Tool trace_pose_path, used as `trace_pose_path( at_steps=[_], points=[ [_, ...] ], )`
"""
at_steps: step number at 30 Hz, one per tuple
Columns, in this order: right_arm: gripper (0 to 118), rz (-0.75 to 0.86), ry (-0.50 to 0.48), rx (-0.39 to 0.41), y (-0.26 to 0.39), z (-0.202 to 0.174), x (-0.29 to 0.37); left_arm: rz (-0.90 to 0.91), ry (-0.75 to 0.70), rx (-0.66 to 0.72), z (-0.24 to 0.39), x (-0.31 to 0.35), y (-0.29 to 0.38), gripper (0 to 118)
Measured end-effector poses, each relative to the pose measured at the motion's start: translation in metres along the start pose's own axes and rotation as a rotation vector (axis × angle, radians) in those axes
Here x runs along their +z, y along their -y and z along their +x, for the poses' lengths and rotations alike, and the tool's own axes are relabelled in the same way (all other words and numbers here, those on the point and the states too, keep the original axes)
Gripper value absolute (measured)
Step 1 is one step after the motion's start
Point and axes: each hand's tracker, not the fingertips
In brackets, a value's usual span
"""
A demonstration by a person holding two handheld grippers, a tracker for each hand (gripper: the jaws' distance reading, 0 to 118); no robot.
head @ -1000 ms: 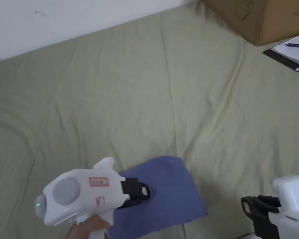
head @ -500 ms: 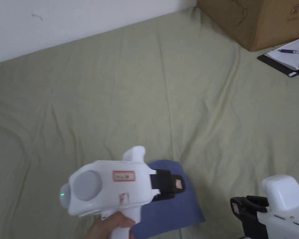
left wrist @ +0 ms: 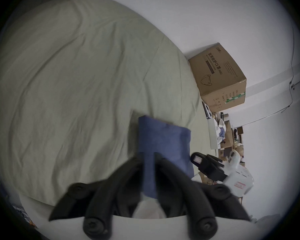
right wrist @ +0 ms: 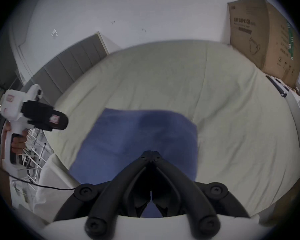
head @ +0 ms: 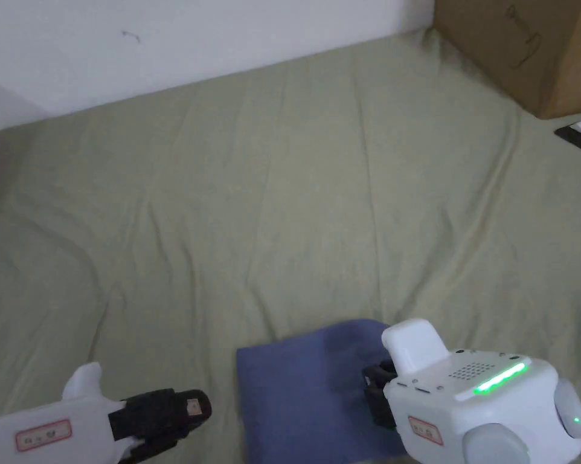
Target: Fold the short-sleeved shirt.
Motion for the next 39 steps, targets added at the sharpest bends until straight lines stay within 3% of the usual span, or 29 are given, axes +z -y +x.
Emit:
trace_pose_path(
  at_steps=[1,2,3,4,5,8,12,17,18,19,20,21,22,25,27,34,39],
  points=[
    [0,-0.011,-0.017,-0.008,0.004,0.001,-0.009,-0.034,0.008,0.028,-0.007,-0.006,0.002,29],
    [0,-0.023,-0.021,-0.012,0.009,0.002,-0.016,-0.057,0.017,0.051,-0.013,-0.012,0.003,59],
    [0,-0.050,-0.008,-0.019,0.013,0.003,-0.022,-0.071,0.056,0.075,-0.020,-0.021,0.006,81],
    [0,-0.046,-0.005,-0.021,0.017,0.004,-0.024,-0.091,0.084,0.090,-0.026,-0.031,0.007,98],
    [0,-0.027,-0.015,-0.032,0.019,0.006,-0.023,-0.108,0.097,0.112,-0.030,-0.039,0.008,105],
    [0,-0.024,-0.026,-0.063,0.016,0.010,-0.018,-0.166,0.149,0.162,-0.041,-0.062,0.005,105],
    [0,-0.019,-0.023,-0.059,0.019,0.011,-0.021,-0.216,0.301,0.131,-0.041,-0.089,-0.007,105],
    [0,-0.016,-0.027,-0.068,0.020,0.012,-0.022,-0.260,0.342,0.118,-0.032,-0.119,-0.023,103],
    [0,-0.018,-0.028,-0.075,0.020,0.013,-0.022,-0.270,0.340,0.110,-0.026,-0.124,-0.023,98],
    [0,-0.019,-0.029,-0.081,0.019,0.012,-0.021,-0.281,0.326,0.081,-0.019,-0.128,-0.022,83],
    [0,-0.019,-0.029,-0.086,0.019,0.012,-0.021,-0.287,0.304,0.017,-0.015,-0.131,-0.019,47],
    [0,-0.019,-0.027,-0.088,0.020,0.011,-0.021,-0.285,0.262,-0.064,-0.006,-0.135,-0.013,33],
    [0,-0.021,-0.017,-0.085,0.020,0.011,-0.021,-0.265,0.132,-0.138,-0.004,-0.139,-0.008,32],
    [0,-0.018,-0.019,-0.089,0.018,0.011,-0.019,-0.252,0.243,-0.005,-0.012,-0.130,-0.010,29],
    [0,0.009,-0.017,-0.100,0.014,0.007,-0.011,-0.259,0.213,-0.039,-0.006,-0.129,-0.012,29],
    [0,0.417,0.067,-0.091,-0.007,-0.027,0.066,-0.231,0.141,-0.104,0.004,-0.096,-0.021,29],
    [0,0.570,0.148,-0.035,-0.024,-0.057,0.111,-0.183,0.063,-0.130,-0.026,-0.040,-0.042,29]
  ],
)
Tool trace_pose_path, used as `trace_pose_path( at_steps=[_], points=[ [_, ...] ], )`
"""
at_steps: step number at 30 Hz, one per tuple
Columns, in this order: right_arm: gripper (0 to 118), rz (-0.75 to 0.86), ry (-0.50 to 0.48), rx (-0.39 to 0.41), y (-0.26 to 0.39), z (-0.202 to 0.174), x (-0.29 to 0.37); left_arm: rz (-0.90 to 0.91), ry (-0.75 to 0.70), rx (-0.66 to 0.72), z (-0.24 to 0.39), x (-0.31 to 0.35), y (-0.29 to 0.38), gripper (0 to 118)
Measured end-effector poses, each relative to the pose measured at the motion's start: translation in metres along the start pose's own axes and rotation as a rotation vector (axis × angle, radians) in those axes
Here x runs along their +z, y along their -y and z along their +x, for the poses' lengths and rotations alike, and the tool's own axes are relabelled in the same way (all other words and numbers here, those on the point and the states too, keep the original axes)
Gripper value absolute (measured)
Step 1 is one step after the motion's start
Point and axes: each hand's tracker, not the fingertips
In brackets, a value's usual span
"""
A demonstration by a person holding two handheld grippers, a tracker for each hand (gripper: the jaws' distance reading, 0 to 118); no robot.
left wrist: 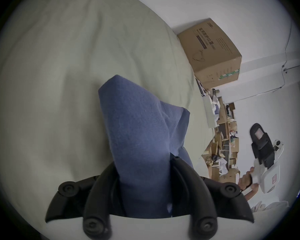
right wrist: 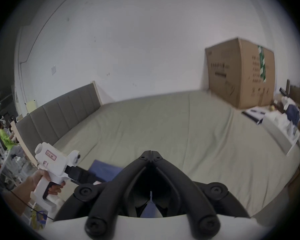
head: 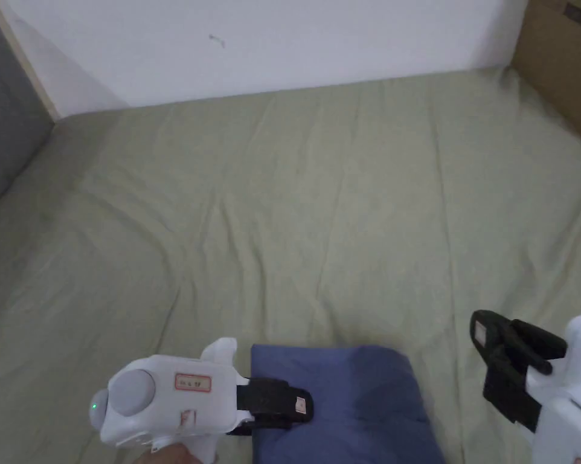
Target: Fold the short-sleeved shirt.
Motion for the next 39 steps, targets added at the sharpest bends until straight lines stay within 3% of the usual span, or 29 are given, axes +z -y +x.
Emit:
trace_pose_path(
  at_steps=[7,11,15,20,26,27,28,29,30,31,37,39],
  points=[
    [0,0.068,0.036,-0.051,-0.009,-0.023,0.007,0.052,-0.227,-0.012,-0.079,0.118,-0.021,29],
    [0,0.100,0.069,-0.040,-0.011,-0.037,0.001,0.083,-0.404,0.065,-0.126,0.177,-0.037,29],
    [0,0.098,0.088,-0.018,-0.012,-0.050,-0.011,0.106,-0.541,0.043,-0.166,0.225,-0.061,29],
    [0,0.039,0.079,0.020,-0.009,-0.059,-0.024,0.050,-0.928,-0.109,-0.188,0.255,-0.089,29],
    [0,-0.020,0.075,0.040,-0.004,-0.059,-0.033,0.056,-1.094,-0.050,-0.230,0.275,-0.107,30],
    [0,-0.028,0.070,0.039,-0.004,-0.058,-0.034,0.073,-1.132,-0.041,-0.233,0.275,-0.105,38],
    [0,-0.037,0.069,0.038,-0.004,-0.059,-0.034,0.070,-1.136,-0.025,-0.235,0.275,-0.104,55],
    [0,-0.046,0.067,0.039,-0.004,-0.058,-0.035,0.073,-1.176,-0.009,-0.228,0.274,-0.098,83],
    [0,-0.052,0.064,0.040,-0.004,-0.057,-0.036,0.088,-1.168,-0.009,-0.228,0.275,-0.095,102],
    [0,-0.056,0.063,0.041,-0.004,-0.056,-0.037,0.106,-1.162,-0.006,-0.225,0.277,-0.092,110],
    [0,-0.075,0.027,0.030,-0.004,-0.056,-0.037,0.234,-1.017,-0.021,-0.181,0.285,-0.073,110],
    [0,-0.075,0.019,0.034,-0.003,-0.057,-0.034,0.291,-0.962,-0.056,-0.155,0.281,-0.062,89]
  ],
)
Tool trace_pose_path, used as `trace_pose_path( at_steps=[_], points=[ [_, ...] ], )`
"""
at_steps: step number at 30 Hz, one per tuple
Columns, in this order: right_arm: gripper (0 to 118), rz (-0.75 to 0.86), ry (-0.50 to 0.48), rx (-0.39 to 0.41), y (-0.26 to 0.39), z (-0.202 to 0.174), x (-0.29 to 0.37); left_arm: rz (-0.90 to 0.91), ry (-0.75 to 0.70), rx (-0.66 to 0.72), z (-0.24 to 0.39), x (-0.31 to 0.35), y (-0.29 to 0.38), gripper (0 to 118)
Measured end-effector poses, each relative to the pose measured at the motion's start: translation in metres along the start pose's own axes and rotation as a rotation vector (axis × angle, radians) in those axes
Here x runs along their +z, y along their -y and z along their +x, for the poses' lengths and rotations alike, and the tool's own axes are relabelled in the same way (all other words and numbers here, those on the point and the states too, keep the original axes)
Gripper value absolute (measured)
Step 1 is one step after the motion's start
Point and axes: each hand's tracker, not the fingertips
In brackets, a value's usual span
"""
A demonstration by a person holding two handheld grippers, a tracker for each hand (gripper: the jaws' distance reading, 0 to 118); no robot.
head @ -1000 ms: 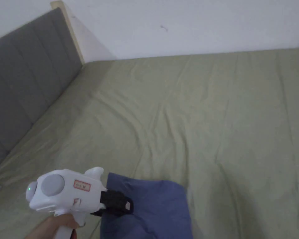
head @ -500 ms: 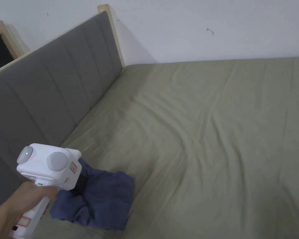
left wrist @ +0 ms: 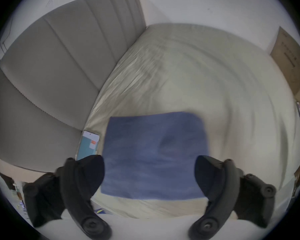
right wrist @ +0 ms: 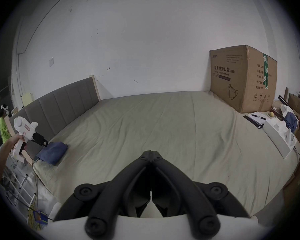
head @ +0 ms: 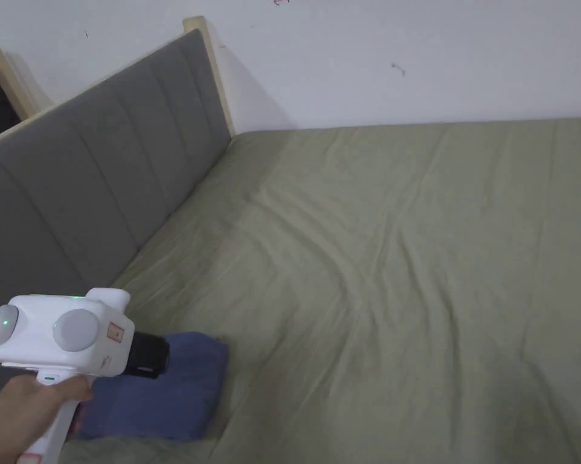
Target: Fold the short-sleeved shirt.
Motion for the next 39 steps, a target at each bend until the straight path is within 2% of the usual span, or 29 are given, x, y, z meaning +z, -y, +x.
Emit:
trace_pose_path(
  at_steps=[1,2,3,5,6,10,14,16,20,25,30,34,35,36,38,39],
  points=[
    [0,0.002,-0.004,0.000,0.001,0.001,0.003,0.030,0.022,0.002,0.010,0.011,0.005,67],
    [0,0.004,-0.008,-0.002,0.000,0.002,0.005,0.052,0.038,-0.002,0.024,0.025,0.011,32],
    [0,0.006,-0.014,-0.008,0.000,0.004,0.007,0.098,0.041,0.014,0.039,0.036,0.018,15],
    [0,0.012,-0.021,-0.019,-0.001,0.007,0.012,0.181,0.041,0.011,0.070,0.055,0.034,2],
    [0,0.018,-0.031,-0.026,-0.001,0.009,0.015,0.226,0.046,0.008,0.087,0.065,0.043,0],
    [0,0.044,-0.051,-0.010,-0.006,0.014,0.026,0.361,0.113,-0.018,0.151,0.112,0.075,0],
    [0,0.095,-0.073,-0.009,-0.008,0.027,0.040,0.523,0.062,0.049,0.204,0.157,0.104,0],
    [0,0.117,-0.077,-0.006,-0.013,0.031,0.046,0.588,0.113,0.059,0.225,0.178,0.115,0],
    [0,0.165,-0.075,0.029,-0.022,0.038,0.058,0.700,0.096,0.032,0.271,0.223,0.133,0],
    [0,0.185,-0.062,0.028,-0.030,0.044,0.068,0.829,0.072,0.079,0.313,0.260,0.157,0],
    [0,0.229,-0.002,0.056,-0.030,0.049,0.084,0.958,0.096,-0.001,0.343,0.283,0.170,0],
    [0,0.244,-0.009,0.008,-0.031,0.055,0.098,0.985,0.133,-0.025,0.356,0.289,0.172,0],
    [0,0.255,-0.003,0.006,-0.031,0.055,0.102,0.985,0.152,-0.027,0.357,0.290,0.172,7],
    [5,0.274,0.004,0.031,-0.031,0.055,0.105,0.979,0.163,-0.026,0.356,0.290,0.172,22],
    [8,0.301,0.067,0.109,-0.029,0.054,0.108,0.941,0.210,-0.019,0.355,0.289,0.169,41],
    [16,0.308,0.067,0.120,-0.029,0.055,0.110,0.913,0.224,0.002,0.353,0.287,0.167,64]
  ],
)
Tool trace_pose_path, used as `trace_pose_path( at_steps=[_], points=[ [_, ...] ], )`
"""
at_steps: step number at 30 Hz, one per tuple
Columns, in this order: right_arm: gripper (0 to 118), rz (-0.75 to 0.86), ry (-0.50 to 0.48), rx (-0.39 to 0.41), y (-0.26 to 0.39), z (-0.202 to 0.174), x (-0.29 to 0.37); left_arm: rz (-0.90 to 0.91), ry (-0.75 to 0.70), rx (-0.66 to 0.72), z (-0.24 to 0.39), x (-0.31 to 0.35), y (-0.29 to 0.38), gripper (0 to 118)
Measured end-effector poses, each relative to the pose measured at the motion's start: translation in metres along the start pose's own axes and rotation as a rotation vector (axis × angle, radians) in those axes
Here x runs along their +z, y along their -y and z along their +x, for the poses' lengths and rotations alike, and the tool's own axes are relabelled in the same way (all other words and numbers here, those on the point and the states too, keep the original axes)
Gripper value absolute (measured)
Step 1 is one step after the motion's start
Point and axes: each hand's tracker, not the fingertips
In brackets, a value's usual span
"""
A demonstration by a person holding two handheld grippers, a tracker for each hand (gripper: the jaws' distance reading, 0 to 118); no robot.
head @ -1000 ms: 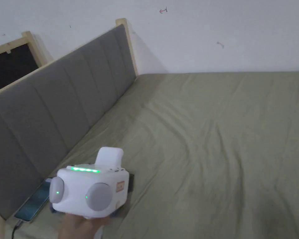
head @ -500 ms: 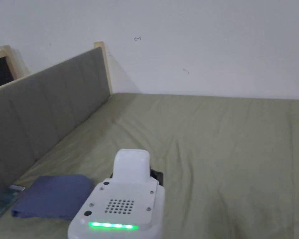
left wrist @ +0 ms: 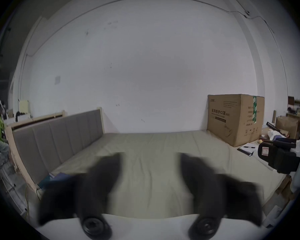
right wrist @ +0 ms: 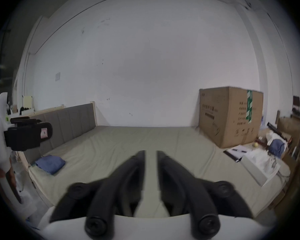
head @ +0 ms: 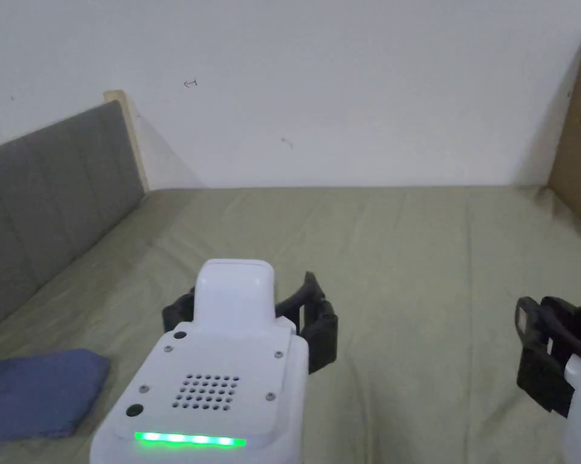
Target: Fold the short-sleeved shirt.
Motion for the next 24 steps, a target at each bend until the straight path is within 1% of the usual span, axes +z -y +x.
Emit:
trace_pose_path(
  at_steps=[1,2,3,4,5,6,8,11,14,15,16,17,20,24],
  points=[
    [33,-0.004,-0.009,-0.013,-0.001,0.002,0.001,-0.019,0.009,0.019,-0.003,-0.002,0.001,100],
    [59,-0.008,-0.013,-0.015,-0.004,0.003,0.002,-0.006,-0.006,0.025,-0.005,0.001,0.002,117],
    [76,-0.007,-0.017,-0.022,-0.005,0.004,0.003,0.009,-0.008,0.036,-0.007,-0.001,-0.001,116],
    [90,-0.001,-0.015,-0.024,-0.005,0.005,0.004,-0.003,-0.002,0.038,-0.010,-0.004,-0.004,118],
    [98,0.006,-0.009,-0.023,-0.005,0.005,0.005,-0.023,0.004,0.044,-0.013,-0.006,-0.007,118],
    [102,0.009,0.004,-0.021,-0.006,0.005,0.006,-0.038,0.004,0.046,-0.015,-0.007,-0.008,118],
    [116,0.004,0.012,-0.019,-0.006,0.006,0.005,-0.071,0.008,0.070,-0.017,-0.005,-0.010,118],
    [118,0.003,0.002,-0.027,-0.006,0.007,0.007,-0.141,-0.001,0.078,-0.015,-0.006,-0.015,118],
    [118,-0.015,0.002,-0.027,-0.005,0.008,0.006,-0.266,-0.012,0.022,-0.008,-0.011,-0.019,118],
    [118,-0.020,0.003,-0.031,-0.005,0.008,0.006,-0.270,0.007,0.002,-0.006,-0.007,-0.017,118],
    [118,-0.022,0.001,-0.035,-0.005,0.008,0.006,-0.235,0.022,-0.002,-0.004,-0.005,-0.015,118],
    [118,-0.023,-0.005,-0.039,-0.005,0.009,0.006,-0.191,0.028,-0.037,-0.001,-0.002,-0.013,118],
    [118,-0.028,0.002,-0.022,-0.005,0.008,0.004,-0.146,-0.006,-0.125,0.007,0.005,-0.006,118],
    [118,-0.037,0.001,-0.026,-0.005,0.007,0.004,-0.156,0.012,-0.098,0.008,0.008,-0.005,118]
  ],
)
